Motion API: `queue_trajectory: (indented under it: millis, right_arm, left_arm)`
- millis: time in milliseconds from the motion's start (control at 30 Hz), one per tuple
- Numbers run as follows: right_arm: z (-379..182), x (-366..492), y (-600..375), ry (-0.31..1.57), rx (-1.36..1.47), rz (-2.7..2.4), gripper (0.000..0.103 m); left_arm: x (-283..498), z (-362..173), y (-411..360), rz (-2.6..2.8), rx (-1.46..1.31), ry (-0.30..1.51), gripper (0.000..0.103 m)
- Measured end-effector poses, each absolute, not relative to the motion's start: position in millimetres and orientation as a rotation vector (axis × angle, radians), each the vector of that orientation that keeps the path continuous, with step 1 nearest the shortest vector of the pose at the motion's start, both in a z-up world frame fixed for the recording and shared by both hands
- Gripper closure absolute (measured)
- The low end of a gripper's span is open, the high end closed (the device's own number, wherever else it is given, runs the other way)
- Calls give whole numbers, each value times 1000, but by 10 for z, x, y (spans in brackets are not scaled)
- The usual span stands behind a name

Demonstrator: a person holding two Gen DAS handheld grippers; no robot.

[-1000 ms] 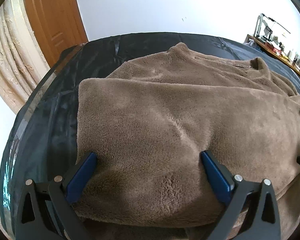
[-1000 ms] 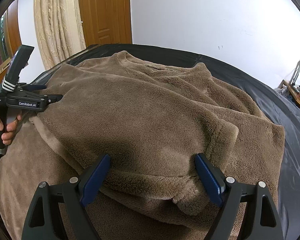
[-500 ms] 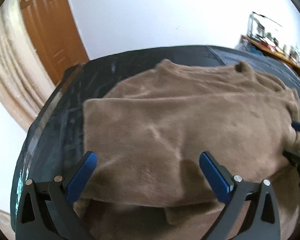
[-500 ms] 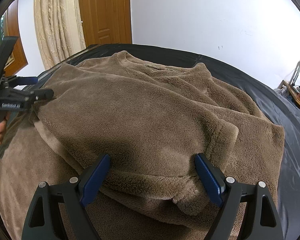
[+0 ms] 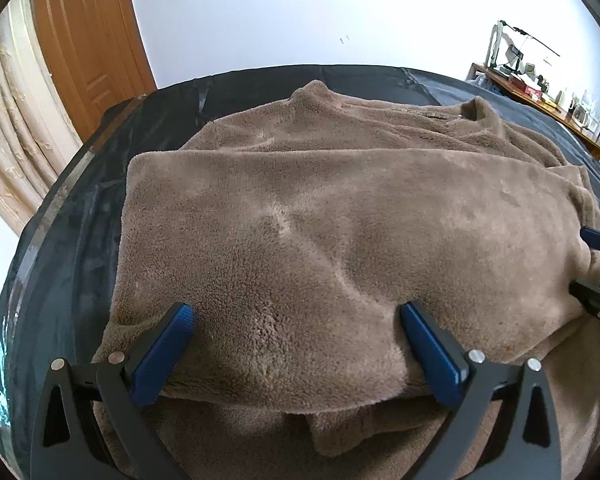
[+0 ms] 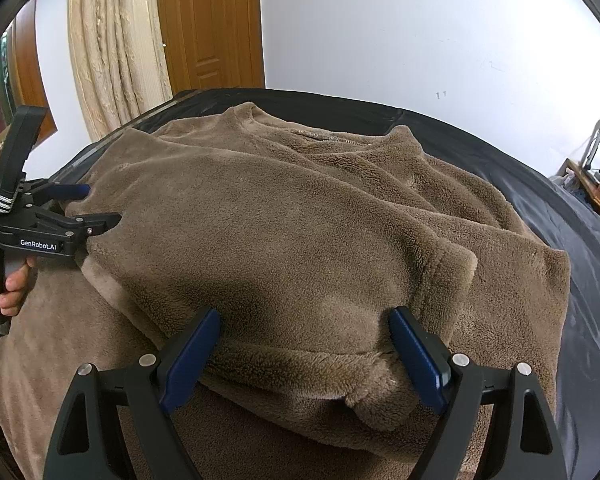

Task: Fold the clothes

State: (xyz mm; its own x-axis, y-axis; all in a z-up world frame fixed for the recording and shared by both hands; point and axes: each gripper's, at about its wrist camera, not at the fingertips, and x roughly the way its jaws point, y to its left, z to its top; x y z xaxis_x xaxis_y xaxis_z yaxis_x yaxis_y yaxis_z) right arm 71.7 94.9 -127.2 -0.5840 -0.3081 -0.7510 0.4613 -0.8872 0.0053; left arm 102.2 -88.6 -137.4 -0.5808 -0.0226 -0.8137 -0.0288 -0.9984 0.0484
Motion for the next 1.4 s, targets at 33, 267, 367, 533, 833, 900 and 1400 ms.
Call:
queue_trajectory:
  millis: [33,267,367,533,833,900,1400]
  right_arm:
    - [-1271,718,953,263,1110,-2450,15]
    - [-1203,767,1030,209,1070,-2458,14]
    - [-1075,875,1224,147,1048,-2540,14]
    - [-1127,852,1522,104,1154,-2642,14]
    - [-1344,602,1497,158,1290,-2564,1]
    - [-1343,537,1487,179,1293,-2559,1]
    - [-1400,92,1448,169,1297,-2586,0]
  left_arm:
    - [1018,-1369,-891,2786,-1438,82,0]
    - [1014,-1271,-972,2789,-1441,44,0]
    - [1023,-1195,-1077,2830,-1425,25,0]
    - [909,-1275,-1359,2836,-1490,-124,0]
    - [786,-1426,-1409,2820,-1462,-150,0]
    - [709,-1433,-1391,2814,-1462,-124,0]
    - [275,-1474,-1341,2821,-1426,-61,0]
